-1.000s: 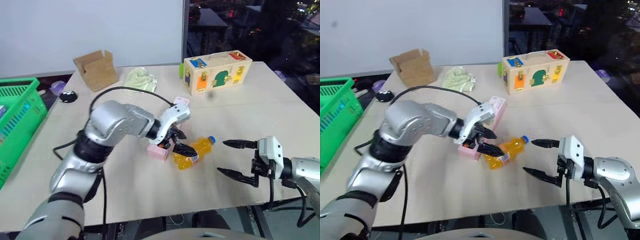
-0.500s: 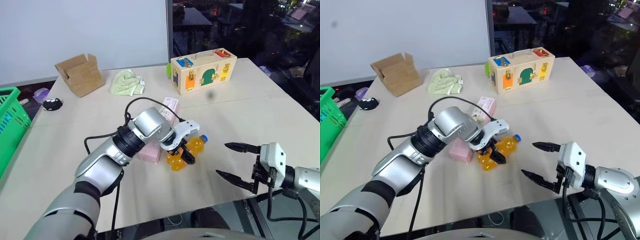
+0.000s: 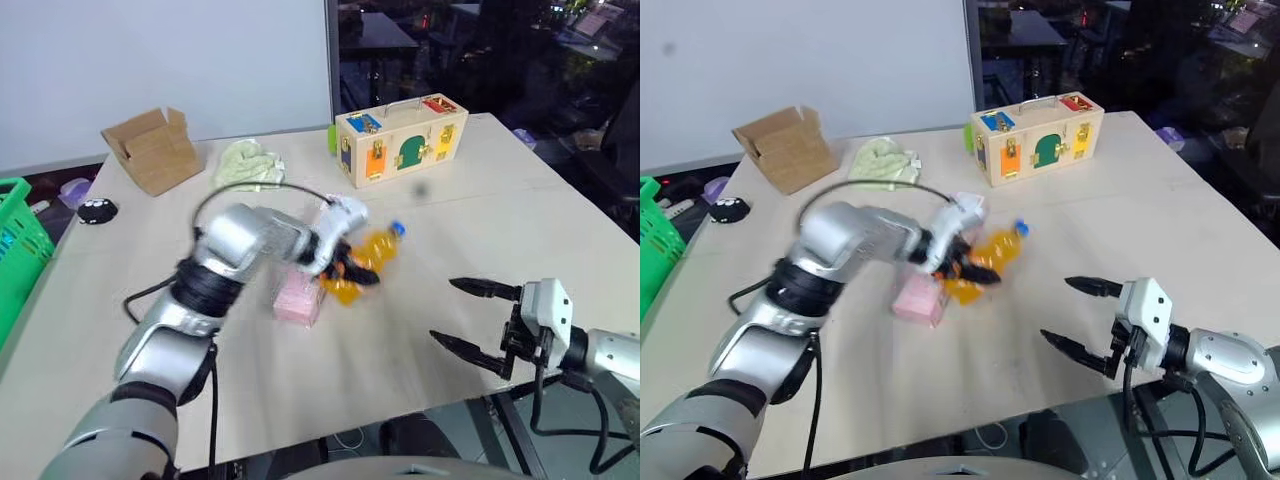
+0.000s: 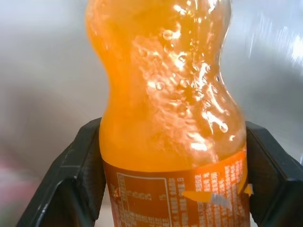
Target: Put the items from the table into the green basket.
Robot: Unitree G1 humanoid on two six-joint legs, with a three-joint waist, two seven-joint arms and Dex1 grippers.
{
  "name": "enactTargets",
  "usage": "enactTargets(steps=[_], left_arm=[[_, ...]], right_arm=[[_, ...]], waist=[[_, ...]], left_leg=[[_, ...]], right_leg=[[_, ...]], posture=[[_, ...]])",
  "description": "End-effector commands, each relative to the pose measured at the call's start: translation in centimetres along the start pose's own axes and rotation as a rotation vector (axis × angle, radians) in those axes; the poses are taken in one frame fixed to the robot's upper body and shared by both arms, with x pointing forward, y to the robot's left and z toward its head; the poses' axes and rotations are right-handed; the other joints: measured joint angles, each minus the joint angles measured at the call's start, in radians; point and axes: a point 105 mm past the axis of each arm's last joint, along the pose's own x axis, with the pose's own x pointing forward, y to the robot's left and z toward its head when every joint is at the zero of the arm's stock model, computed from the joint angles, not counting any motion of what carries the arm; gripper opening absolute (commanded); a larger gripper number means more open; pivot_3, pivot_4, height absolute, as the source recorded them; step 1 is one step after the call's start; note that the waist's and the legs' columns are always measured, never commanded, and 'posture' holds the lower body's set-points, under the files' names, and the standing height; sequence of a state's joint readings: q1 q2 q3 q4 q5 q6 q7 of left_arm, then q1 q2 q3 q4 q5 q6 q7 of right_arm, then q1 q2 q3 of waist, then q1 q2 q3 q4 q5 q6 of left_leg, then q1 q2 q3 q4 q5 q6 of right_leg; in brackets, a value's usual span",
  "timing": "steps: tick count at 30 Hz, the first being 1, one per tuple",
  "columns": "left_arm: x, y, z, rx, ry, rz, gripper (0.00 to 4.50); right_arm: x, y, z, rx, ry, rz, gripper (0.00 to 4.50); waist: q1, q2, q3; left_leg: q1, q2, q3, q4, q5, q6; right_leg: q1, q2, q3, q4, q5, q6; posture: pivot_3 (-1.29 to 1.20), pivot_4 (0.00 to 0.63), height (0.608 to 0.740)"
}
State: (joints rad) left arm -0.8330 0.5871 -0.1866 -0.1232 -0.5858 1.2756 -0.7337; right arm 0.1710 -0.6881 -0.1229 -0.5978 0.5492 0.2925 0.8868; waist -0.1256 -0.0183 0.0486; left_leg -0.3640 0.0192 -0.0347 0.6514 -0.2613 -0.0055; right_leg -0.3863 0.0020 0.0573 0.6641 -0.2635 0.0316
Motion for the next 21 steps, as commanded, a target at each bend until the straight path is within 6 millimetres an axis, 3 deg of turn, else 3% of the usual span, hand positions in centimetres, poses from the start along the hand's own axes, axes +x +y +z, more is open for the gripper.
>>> enactTargets(steps=[1,4,6,9,12,16,21], left_arm=[[-5.5,2.1,-1.4,0.04,-0.078,0.153,3.09],[-9.2,3.2,-4.1,0.079,-0.066,0.292,3.09],[-11.5,4.6,-4.8,0.068,-0.116,0.426,3.09],[-15.3,7.0,-3.5,0.077,-0.339,0.697,3.09],[-18.3,8.0,-2.2,0.092,-0.493,0.877,3.09],[-25.3,10.3,-1.0,0.082,-0.62,1.208,3.09],[-32.7,13.7,-2.0,0.103,-0.585,1.492,3.09]], right_arm=[[1.8,-1.2,1.1,-0.011,-0.062,0.004,4.5],[3.4,-1.9,1.5,-0.029,-0.084,0.045,4.5],[4.1,-2.2,1.7,-0.039,-0.094,0.072,4.5],[5.2,-2.8,1.9,-0.072,-0.108,0.102,4.5],[6.2,-3.5,2.3,-0.094,-0.135,0.107,4.5],[8.2,-3.9,3.3,-0.096,-0.189,0.117,4.5],[10.7,-2.7,6.1,-0.071,-0.296,0.197,4.5]], waist=[[-0.001,0.001,-0.001],[0.007,0.002,-0.001],[0.042,-0.002,0.002],[0.122,-0.01,0.007],[0.177,-0.011,0.006],[0.21,-0.012,0.005],[0.22,-0.013,0.004]], left_leg=[[0.001,0.001,0.0,-0.002,0.0,0.0],[0.005,0.001,0.001,-0.005,0.0,0.001],[-0.001,0.002,-0.001,-0.004,0.0,0.0],[-0.007,0.002,-0.001,0.0,0.0,0.0],[-0.013,0.001,-0.005,0.003,0.0,0.0],[-0.015,-0.003,-0.006,0.006,0.0,0.0],[-0.015,-0.004,-0.009,0.005,0.0,0.0]], right_leg=[[0.0,0.001,0.003,0.0,0.0,0.0],[-0.002,0.003,0.01,0.001,0.0,0.0],[-0.007,0.004,0.011,0.003,0.001,-0.002],[-0.011,0.002,0.005,0.004,0.002,-0.004],[-0.012,-0.002,-0.004,0.003,0.003,-0.005],[-0.011,-0.005,-0.006,0.003,0.004,-0.004],[-0.012,-0.003,-0.009,0.005,0.005,-0.004]], posture=[[-0.02,0.0,0.74],[0.05,0.0,0.74],[0.09,0.0,0.74],[0.15,0.0,0.74],[0.18,0.0,0.74],[0.2,0.0,0.74],[0.22,0.0,0.74]])
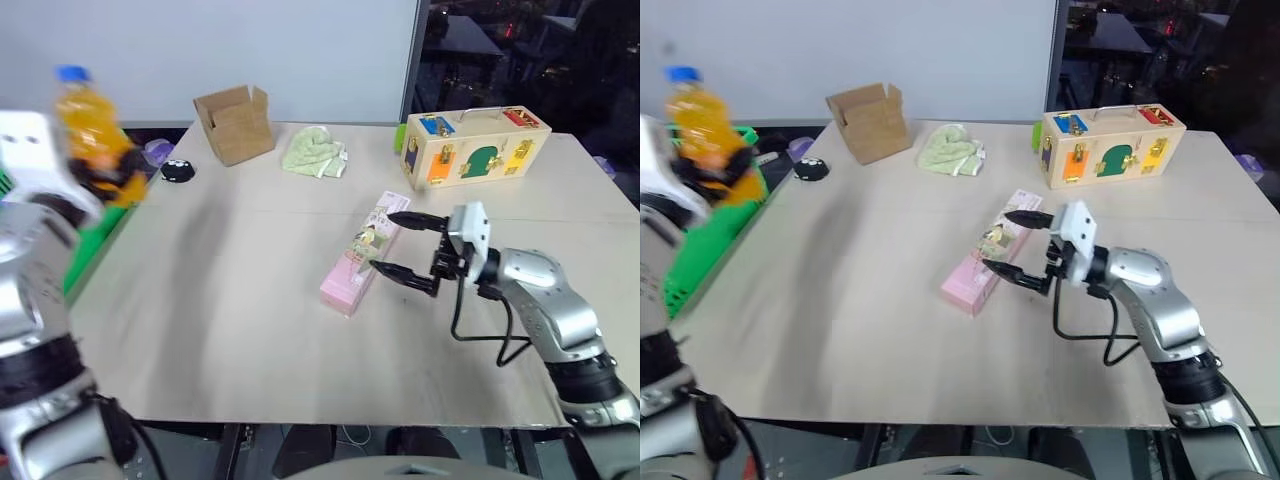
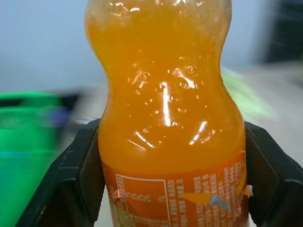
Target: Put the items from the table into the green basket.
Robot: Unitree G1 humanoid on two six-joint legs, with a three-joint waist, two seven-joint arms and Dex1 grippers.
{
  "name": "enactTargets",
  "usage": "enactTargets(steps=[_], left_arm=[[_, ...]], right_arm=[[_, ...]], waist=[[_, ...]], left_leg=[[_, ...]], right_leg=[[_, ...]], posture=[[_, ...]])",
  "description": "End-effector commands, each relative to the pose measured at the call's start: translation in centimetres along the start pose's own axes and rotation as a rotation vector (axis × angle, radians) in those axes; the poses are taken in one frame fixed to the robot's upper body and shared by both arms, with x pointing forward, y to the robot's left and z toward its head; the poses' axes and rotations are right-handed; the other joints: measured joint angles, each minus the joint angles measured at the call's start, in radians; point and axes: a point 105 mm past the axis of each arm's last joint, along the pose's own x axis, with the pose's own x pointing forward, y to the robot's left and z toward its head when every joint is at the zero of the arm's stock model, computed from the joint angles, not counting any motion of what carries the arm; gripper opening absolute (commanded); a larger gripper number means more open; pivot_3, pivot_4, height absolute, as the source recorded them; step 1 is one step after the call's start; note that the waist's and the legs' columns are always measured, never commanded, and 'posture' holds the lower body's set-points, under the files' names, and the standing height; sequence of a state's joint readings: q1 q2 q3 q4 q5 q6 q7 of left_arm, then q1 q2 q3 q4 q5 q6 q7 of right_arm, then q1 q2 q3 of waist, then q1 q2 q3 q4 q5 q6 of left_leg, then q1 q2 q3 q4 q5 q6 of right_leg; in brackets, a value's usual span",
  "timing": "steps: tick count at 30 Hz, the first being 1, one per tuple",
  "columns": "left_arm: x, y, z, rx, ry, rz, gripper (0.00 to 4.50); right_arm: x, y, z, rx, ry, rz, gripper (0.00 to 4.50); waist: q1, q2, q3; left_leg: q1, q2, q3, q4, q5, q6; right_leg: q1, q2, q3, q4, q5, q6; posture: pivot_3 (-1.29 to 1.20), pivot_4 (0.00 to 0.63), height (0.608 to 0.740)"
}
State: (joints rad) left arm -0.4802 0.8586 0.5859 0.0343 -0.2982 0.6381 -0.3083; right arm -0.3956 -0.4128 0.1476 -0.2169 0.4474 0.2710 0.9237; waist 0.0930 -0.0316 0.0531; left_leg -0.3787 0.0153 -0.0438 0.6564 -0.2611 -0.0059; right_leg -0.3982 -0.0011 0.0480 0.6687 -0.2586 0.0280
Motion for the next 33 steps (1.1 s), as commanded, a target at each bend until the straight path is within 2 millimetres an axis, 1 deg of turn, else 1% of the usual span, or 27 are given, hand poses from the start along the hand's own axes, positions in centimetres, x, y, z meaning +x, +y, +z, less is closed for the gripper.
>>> enactTargets(steps=[1,3,6,8,11,13,16,21,22,23,24,25,27,29,31,32,33], left_arm=[[0.5,5.2,1.9,0.06,-0.066,0.149,3.09],[1.0,7.4,1.3,0.069,-0.038,0.187,3.09],[1.4,10.2,0.0,0.132,0.019,0.234,3.09],[1.5,11.0,-0.8,0.128,0.047,0.233,3.09],[1.5,11.7,-1.4,0.163,0.087,0.23,3.09],[1.2,12.2,-2.1,0.197,0.123,0.239,3.09],[0.7,13.0,-3.0,0.222,0.158,0.267,3.09],[-1.3,15.6,-4.2,0.231,0.202,0.41,3.09],[-1.6,15.9,-4.4,0.245,0.209,0.42,3.59],[-1.7,15.9,-4.5,0.25,0.209,0.417,3.9],[-1.8,16.0,-4.5,0.24,0.203,0.415,4.36],[-1.8,16.0,-4.4,0.226,0.192,0.413,4.44],[-1.6,15.6,-4.0,0.205,0.159,0.386,4.44],[-0.4,13.9,-2.5,0.17,0.076,0.276,4.44],[0.9,11.4,-0.7,0.117,-0.004,0.126,4.44],[1.3,9.8,-0.1,0.088,-0.028,0.038,4.44],[1.7,7.3,0.2,0.079,-0.033,-0.095,4.44]], right_arm=[[1.8,0.4,2.7,-0.028,-0.094,0.054,4.5],[2.8,0.8,3.5,-0.034,-0.131,0.084,4.5],[5.0,1.5,5.3,-0.009,-0.195,0.138,4.5],[6.0,1.8,5.8,-0.002,-0.204,0.153,4.5],[7.0,1.6,5.6,-0.018,-0.156,0.134,4.5],[7.3,1.4,5.6,-0.029,-0.133,0.115,4.5],[7.2,1.8,5.9,-0.031,-0.144,0.128,4.5],[6.8,2.6,6.6,-0.035,-0.179,0.177,4.5],[6.8,2.6,6.8,-0.034,-0.188,0.183,4.5],[6.7,2.7,6.9,-0.032,-0.196,0.191,4.5],[6.7,2.8,7.0,-0.032,-0.202,0.197,4.5],[6.6,2.9,7.1,-0.035,-0.208,0.203,4.5],[6.5,3.0,7.2,-0.036,-0.212,0.209,4.5],[6.2,2.6,7.0,-0.035,-0.201,0.199,4.5],[5.6,1.9,6.4,-0.033,-0.176,0.163,4.5],[5.2,1.6,6.2,-0.032,-0.168,0.148,4.5],[4.7,1.3,5.9,-0.03,-0.156,0.131,4.5]], waist=[[0.003,0.0,0.0],[0.003,0.0,0.0],[0.005,-0.002,-0.001],[0.005,-0.003,-0.002],[0.007,-0.008,-0.005],[0.004,-0.013,-0.009],[0.0,-0.014,-0.009],[-0.01,-0.015,-0.009],[-0.014,-0.015,-0.009],[-0.017,-0.015,-0.009],[-0.02,-0.015,-0.009],[-0.021,-0.015,-0.009],[-0.022,-0.015,-0.009],[-0.021,-0.015,-0.01],[-0.017,-0.015,-0.01],[-0.013,-0.016,-0.01],[-0.011,-0.016,-0.01]], left_leg=[[0.0,0.0,-0.001,0.0,0.0,0.0],[0.0,-0.001,-0.003,-0.001,0.0,-0.001],[-0.001,-0.002,-0.006,-0.001,0.001,-0.002],[-0.002,-0.002,-0.007,-0.002,0.002,-0.003],[-0.002,-0.003,-0.008,-0.001,0.002,-0.004],[-0.002,-0.003,-0.009,-0.001,0.002,-0.004],[-0.002,-0.003,-0.008,-0.001,0.003,-0.005],[-0.001,-0.002,-0.009,-0.001,0.003,-0.005],[-0.002,-0.002,-0.009,-0.001,0.003,-0.005],[-0.002,-0.002,-0.009,-0.001,0.003,-0.005],[-0.003,-0.002,-0.009,-0.001,0.003,-0.005],[-0.003,-0.002,-0.009,-0.001,0.003,-0.005],[-0.002,-0.002,-0.009,-0.001,0.003,-0.006],[-0.002,-0.002,-0.009,-0.001,0.004,-0.006],[-0.002,-0.002,-0.009,-0.001,0.004,-0.007],[-0.002,-0.002,-0.009,-0.001,0.005,-0.008],[-0.002,-0.003,-0.01,-0.001,0.005,-0.009]], right_leg=[[0.0,0.0,-0.001,0.0,0.0,0.0],[0.0,0.0,-0.003,0.001,0.0,0.0],[0.0,-0.001,-0.007,0.001,0.0,0.0],[0.0,-0.001,-0.008,0.001,0.0,0.0],[0.0,-0.001,-0.009,0.003,0.0,0.0],[0.0,-0.001,-0.01,0.003,0.0,0.0],[0.001,-0.002,-0.009,0.003,0.0,0.0],[-0.001,-0.002,-0.01,0.006,0.0,0.0],[-0.002,-0.002,-0.01,0.008,0.0,0.0],[-0.003,-0.002,-0.01,0.009,0.0,0.0],[-0.004,-0.002,-0.01,0.009,0.0,0.0],[-0.004,-0.002,-0.01,0.01,0.0,0.0],[-0.004,-0.002,-0.01,0.01,0.0,0.0],[-0.004,-0.002,-0.01,0.01,0.0,0.0],[-0.003,-0.002,-0.01,0.01,0.0,0.0],[-0.003,-0.002,-0.01,0.01,0.0,0.0],[-0.003,-0.003,-0.01,0.01,0.0,0.0]], posture=[[0.21,0.0,0.74],[0.21,0.0,0.74],[0.19,0.0,0.74],[0.19,0.0,0.74],[0.18,0.0,0.74],[0.18,0.0,0.74],[0.16,0.0,0.74],[0.16,0.0,0.74],[0.16,0.0,0.74],[0.16,0.0,0.74],[0.16,0.0,0.74],[0.16,0.0,0.74],[0.17,0.0,0.74],[0.18,0.0,0.74],[0.18,0.0,0.74],[0.18,0.0,0.74],[0.18,0.0,0.74]])
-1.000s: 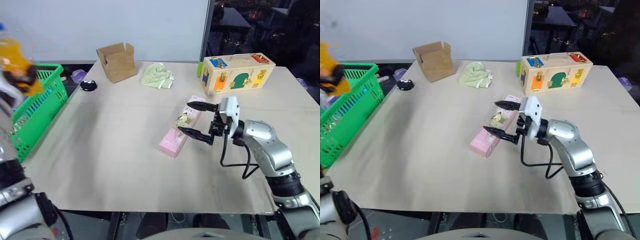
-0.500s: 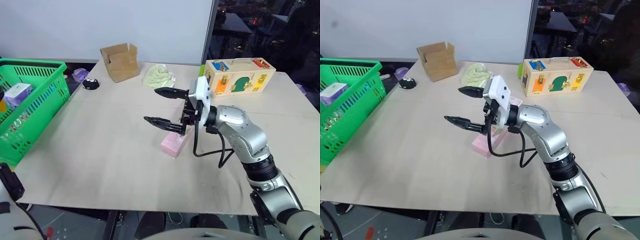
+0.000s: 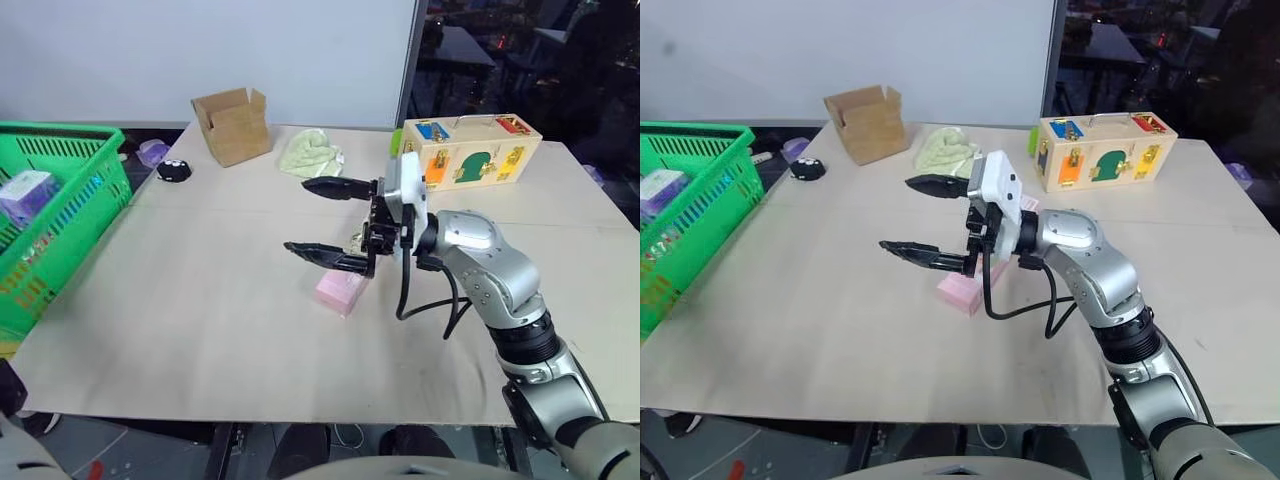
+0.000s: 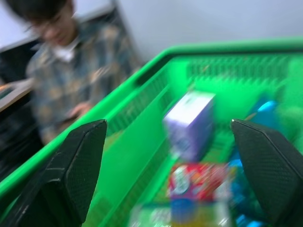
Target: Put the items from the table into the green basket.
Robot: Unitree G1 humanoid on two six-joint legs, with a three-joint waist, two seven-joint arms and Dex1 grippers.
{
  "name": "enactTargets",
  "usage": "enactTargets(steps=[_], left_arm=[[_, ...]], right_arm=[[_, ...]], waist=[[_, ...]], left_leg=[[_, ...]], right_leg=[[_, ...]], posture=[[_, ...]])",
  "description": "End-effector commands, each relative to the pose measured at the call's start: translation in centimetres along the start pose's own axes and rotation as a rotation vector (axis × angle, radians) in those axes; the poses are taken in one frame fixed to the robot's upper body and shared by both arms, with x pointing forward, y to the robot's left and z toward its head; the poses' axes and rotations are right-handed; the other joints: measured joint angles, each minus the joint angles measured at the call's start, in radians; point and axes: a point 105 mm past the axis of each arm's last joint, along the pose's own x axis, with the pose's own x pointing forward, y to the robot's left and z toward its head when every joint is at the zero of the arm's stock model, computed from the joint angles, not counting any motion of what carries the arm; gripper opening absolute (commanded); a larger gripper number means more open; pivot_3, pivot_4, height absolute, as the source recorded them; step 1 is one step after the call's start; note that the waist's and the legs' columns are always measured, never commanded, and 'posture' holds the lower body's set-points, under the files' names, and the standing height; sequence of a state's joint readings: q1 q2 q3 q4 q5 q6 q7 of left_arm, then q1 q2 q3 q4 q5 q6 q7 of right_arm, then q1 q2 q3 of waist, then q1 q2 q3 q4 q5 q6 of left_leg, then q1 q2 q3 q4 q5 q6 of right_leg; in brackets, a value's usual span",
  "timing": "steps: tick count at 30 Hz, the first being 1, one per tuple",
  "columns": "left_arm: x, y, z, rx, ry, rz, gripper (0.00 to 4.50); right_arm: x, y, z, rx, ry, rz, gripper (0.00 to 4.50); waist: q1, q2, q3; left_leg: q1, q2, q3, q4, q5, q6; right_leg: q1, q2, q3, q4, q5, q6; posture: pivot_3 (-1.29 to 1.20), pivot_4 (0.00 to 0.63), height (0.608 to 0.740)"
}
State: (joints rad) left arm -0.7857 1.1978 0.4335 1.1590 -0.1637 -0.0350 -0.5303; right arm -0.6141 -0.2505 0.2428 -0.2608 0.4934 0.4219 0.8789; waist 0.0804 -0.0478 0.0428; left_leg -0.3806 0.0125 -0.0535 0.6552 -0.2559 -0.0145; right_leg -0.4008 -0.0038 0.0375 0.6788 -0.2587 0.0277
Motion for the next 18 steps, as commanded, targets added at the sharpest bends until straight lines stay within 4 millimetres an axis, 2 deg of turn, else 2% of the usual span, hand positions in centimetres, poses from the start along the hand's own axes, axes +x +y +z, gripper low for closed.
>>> enactTargets(steps=[1,4,6,9,14,18], left_arm=[[-0.4,-6.6,4.7,-0.03,-0.142,-0.377,4.44],[-4.0,-16.4,5.7,-0.149,-0.077,-0.788,4.44],[-6.0,-21.6,4.9,-0.161,0.024,-0.913,4.44],[-8.7,-28.1,3.9,-0.188,0.235,-1.068,4.44],[-11.2,-35.4,3.8,-0.174,0.506,-1.286,4.44],[-10.8,-38.4,2.1,-0.116,0.676,-1.266,4.44]], right_arm=[[-2.2,-0.9,0.6,-0.032,-0.006,-0.068,4.5],[-4.9,-1.6,-0.7,-0.04,0.081,-0.151,4.5],[-6.7,-1.8,-1.9,-0.046,0.163,-0.204,4.5],[-9.3,-1.8,-3.2,-0.037,0.26,-0.278,4.5],[-13.5,-1.0,-4.5,-0.011,0.37,-0.404,4.5],[-15.0,-0.2,-4.7,-0.014,0.407,-0.468,4.5]], waist=[[0.001,0.001,0.0],[-0.001,0.003,0.0],[-0.006,0.002,-0.001],[-0.01,0.001,-0.002],[-0.048,0.003,-0.001],[-0.11,0.013,-0.003]], left_leg=[[0.0,0.0,0.0,0.0,0.0,0.0],[0.0,-0.001,0.001,0.0,0.0,0.0],[0.0,-0.001,0.001,0.0,0.0,0.0],[0.0,-0.004,0.001,0.001,0.0,0.001],[0.001,-0.003,-0.002,0.003,0.0,0.001],[0.002,-0.003,0.001,0.003,0.0,0.001]], right_leg=[[0.0,0.0,0.0,0.0,0.0,0.0],[0.001,-0.005,0.002,0.0,0.0,0.0],[0.001,-0.009,0.003,0.0,0.0,0.0],[0.001,-0.008,0.002,0.001,0.0,0.001],[0.003,-0.001,0.002,0.002,0.0,0.001],[0.004,0.0,0.006,0.001,0.0,0.001]], posture=[[0.19,0.0,0.74],[0.17,0.0,0.74],[0.14,0.0,0.74],[0.09,0.0,0.74],[-0.01,0.0,0.74],[-0.09,0.0,0.74]])
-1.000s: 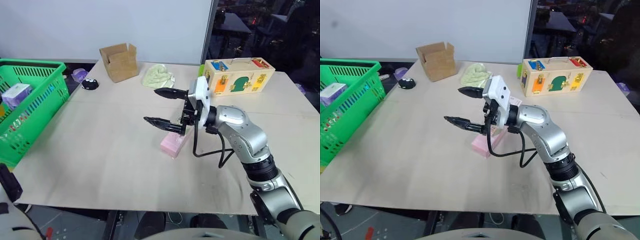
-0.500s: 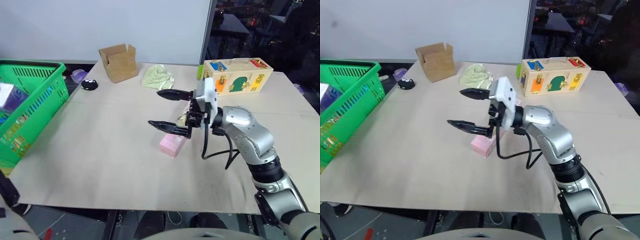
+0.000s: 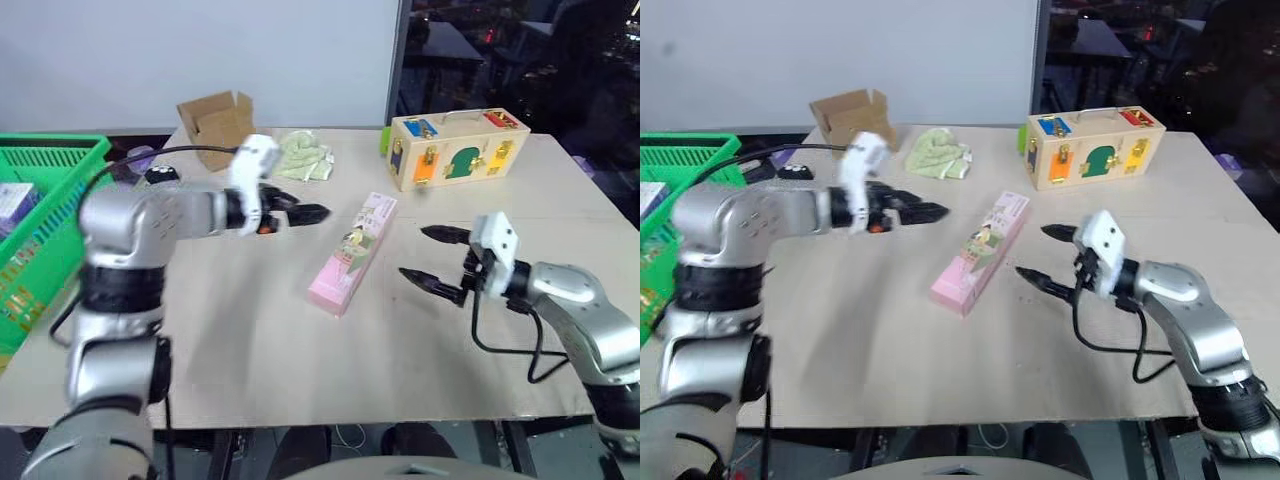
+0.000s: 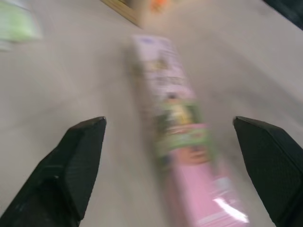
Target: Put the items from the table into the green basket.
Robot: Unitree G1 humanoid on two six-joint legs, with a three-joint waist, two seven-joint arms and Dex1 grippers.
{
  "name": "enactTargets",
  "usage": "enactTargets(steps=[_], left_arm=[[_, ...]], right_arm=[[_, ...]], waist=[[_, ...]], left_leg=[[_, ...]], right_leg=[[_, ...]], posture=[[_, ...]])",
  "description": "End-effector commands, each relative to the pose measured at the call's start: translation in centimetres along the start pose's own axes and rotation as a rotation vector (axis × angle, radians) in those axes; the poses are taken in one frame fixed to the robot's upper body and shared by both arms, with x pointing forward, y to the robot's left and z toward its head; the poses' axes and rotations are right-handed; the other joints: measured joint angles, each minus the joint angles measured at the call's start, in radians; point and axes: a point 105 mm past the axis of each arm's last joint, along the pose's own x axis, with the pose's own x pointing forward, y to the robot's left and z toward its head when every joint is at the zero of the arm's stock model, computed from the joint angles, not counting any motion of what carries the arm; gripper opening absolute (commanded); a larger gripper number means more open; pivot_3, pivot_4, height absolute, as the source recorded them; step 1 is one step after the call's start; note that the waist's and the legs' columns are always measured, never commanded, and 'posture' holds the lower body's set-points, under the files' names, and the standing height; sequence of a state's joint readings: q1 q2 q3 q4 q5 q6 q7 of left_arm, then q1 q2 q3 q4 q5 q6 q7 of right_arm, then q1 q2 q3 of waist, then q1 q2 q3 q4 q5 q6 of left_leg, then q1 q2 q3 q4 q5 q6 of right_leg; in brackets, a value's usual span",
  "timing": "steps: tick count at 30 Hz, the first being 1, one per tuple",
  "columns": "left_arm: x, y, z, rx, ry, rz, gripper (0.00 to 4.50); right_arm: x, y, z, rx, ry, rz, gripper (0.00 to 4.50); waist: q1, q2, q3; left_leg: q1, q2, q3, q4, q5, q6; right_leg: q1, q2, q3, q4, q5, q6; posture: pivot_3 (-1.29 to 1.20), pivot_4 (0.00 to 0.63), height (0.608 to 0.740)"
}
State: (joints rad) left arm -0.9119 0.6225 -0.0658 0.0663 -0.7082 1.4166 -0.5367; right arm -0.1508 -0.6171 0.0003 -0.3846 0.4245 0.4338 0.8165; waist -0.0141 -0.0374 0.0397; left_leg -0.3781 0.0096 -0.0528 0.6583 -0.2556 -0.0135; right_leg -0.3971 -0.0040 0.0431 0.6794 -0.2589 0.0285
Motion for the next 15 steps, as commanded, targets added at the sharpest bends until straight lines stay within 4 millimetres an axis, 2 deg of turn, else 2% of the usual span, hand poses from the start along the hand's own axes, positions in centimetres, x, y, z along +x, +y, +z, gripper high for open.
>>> enactTargets(steps=[1,5,8,13,15], left_arm=[[2.2,1.0,-1.1,-0.018,0.127,0.072,4.44],[5.1,1.4,-1.8,0.02,0.229,0.121,4.44],[6.8,1.6,-2.8,0.075,0.315,0.157,4.44],[8.6,2.1,-4.5,0.115,0.407,0.187,4.44],[8.7,2.7,-4.9,0.129,0.427,0.215,4.44]], right_arm=[[-1.0,0.0,1.5,-0.057,-0.033,-0.061,4.5],[-1.4,0.7,1.7,-0.049,-0.048,-0.099,4.5],[-1.5,1.2,1.8,-0.04,-0.053,-0.117,4.5],[-2.0,1.9,1.7,-0.039,-0.046,-0.101,4.5],[-2.0,2.0,1.6,-0.047,-0.039,-0.099,4.5]], waist=[[-0.033,0.004,0.0],[-0.075,0.007,0.001],[-0.085,0.007,0.001],[-0.102,0.01,-0.001],[-0.109,0.011,-0.001]], left_leg=[[0.001,0.0,0.001,0.0,0.0,0.0],[0.001,0.001,0.001,0.0,0.0,0.0],[0.0,0.001,0.001,0.0,0.0,0.0],[0.001,0.0,0.003,0.0,0.0,0.0],[0.001,0.0,0.002,0.0,0.0,0.0]], right_leg=[[0.0,0.001,0.002,0.0,0.0,0.0],[0.0,0.002,0.002,0.0,0.0,0.0],[0.0,0.002,0.002,-0.001,-0.002,0.003],[0.0,0.002,0.005,-0.002,-0.003,0.004],[0.001,0.002,0.005,-0.002,-0.003,0.005]], posture=[[-0.11,0.0,0.74],[-0.15,0.0,0.74],[-0.18,0.003,0.74],[-0.21,0.01,0.74],[-0.22,0.017,0.74]])
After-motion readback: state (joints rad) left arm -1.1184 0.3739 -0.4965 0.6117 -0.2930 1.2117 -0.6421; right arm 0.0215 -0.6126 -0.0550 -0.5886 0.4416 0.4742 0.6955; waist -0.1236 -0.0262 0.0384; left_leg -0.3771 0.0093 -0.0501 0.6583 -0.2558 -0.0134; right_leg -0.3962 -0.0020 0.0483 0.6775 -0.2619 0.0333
